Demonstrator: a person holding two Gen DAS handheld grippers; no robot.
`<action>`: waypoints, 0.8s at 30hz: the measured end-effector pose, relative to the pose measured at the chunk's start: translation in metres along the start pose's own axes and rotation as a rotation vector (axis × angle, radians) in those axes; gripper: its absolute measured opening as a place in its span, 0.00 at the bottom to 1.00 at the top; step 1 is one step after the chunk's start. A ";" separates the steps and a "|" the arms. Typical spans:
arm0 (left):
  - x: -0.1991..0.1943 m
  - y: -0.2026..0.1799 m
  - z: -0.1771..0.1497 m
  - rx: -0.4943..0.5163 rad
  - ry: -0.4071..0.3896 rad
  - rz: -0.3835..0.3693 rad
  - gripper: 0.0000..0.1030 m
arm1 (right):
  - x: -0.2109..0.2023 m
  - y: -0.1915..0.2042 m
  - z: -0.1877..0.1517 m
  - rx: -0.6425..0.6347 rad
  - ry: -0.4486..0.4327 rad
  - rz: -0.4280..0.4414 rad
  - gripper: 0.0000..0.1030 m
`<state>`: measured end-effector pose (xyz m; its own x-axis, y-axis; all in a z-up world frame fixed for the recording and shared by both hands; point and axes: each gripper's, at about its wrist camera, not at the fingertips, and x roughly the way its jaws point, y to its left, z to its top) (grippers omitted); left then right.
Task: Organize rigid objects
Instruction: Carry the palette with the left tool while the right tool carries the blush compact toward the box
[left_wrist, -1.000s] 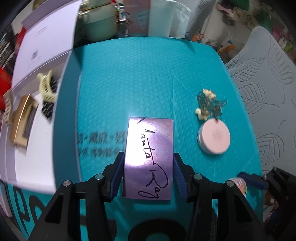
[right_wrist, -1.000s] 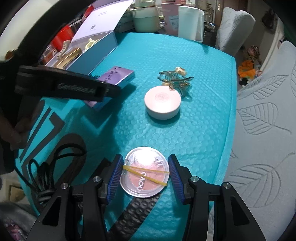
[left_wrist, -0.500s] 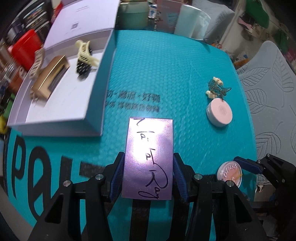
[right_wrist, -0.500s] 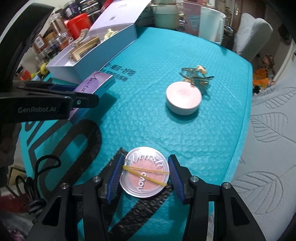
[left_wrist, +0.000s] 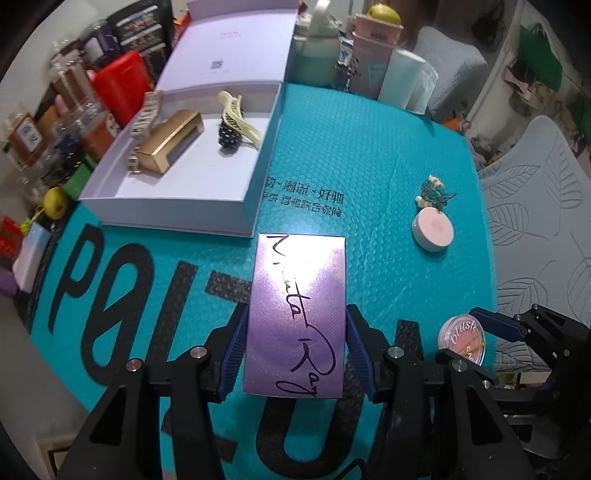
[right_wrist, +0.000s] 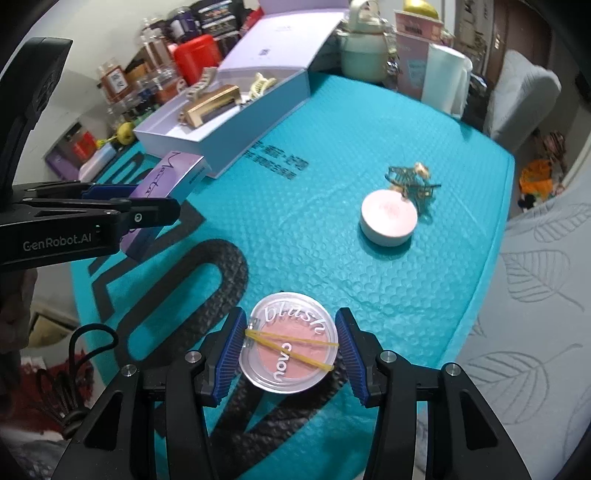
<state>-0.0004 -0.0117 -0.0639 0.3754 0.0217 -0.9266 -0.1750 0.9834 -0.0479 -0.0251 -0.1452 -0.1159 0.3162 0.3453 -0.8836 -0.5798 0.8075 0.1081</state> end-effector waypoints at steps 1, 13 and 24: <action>-0.006 -0.001 -0.003 -0.005 -0.005 0.003 0.49 | -0.005 0.001 0.000 -0.007 -0.004 0.003 0.48; -0.058 0.013 -0.028 -0.092 -0.048 0.009 0.49 | -0.045 0.021 -0.004 -0.037 -0.021 0.070 0.48; -0.071 0.043 -0.021 -0.015 -0.009 -0.039 0.49 | -0.058 0.052 0.010 0.051 -0.069 0.048 0.48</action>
<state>-0.0533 0.0253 -0.0077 0.3907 -0.0150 -0.9204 -0.1736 0.9807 -0.0897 -0.0664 -0.1184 -0.0542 0.3412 0.4148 -0.8435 -0.5569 0.8121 0.1741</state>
